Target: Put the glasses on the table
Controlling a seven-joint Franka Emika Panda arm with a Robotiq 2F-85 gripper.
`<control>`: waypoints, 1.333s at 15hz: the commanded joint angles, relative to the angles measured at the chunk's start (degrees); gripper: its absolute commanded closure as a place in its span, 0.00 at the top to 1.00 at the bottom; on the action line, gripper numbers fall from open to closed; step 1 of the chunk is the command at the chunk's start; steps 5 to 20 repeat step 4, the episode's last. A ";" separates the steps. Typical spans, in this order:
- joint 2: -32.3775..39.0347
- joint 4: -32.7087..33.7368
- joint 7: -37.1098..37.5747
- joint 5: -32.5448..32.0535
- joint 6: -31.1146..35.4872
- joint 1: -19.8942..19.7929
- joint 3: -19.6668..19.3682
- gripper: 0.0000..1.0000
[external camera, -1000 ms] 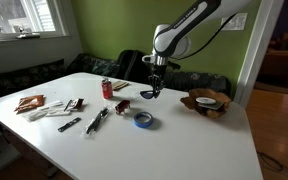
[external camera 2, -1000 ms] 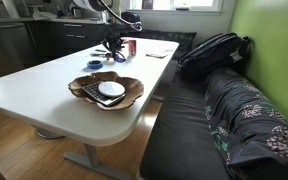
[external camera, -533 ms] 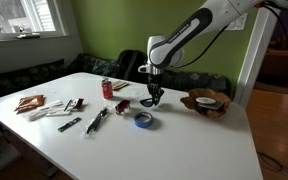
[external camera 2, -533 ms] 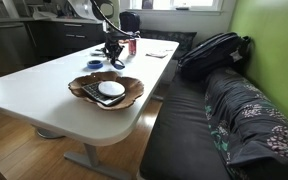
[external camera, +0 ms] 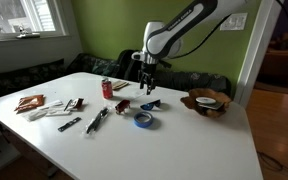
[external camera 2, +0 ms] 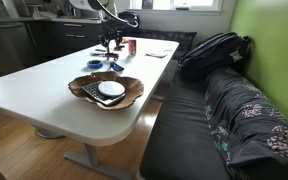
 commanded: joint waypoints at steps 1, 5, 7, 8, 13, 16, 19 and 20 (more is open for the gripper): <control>-12.19 -13.52 2.77 -1.21 13.16 -1.56 -0.18 0.99; -10.29 -9.48 2.50 -1.14 14.15 -2.03 0.78 0.99; -10.29 -9.48 2.50 -1.14 14.15 -2.03 0.78 0.99; -10.29 -9.48 2.50 -1.14 14.15 -2.03 0.78 0.99; -10.29 -9.48 2.50 -1.14 14.15 -2.03 0.78 0.99; -10.29 -9.48 2.50 -1.14 14.15 -2.03 0.78 0.99; -10.29 -9.48 2.50 -1.14 14.15 -2.03 0.78 0.99; -10.29 -9.48 2.50 -1.14 14.15 -2.03 0.78 0.99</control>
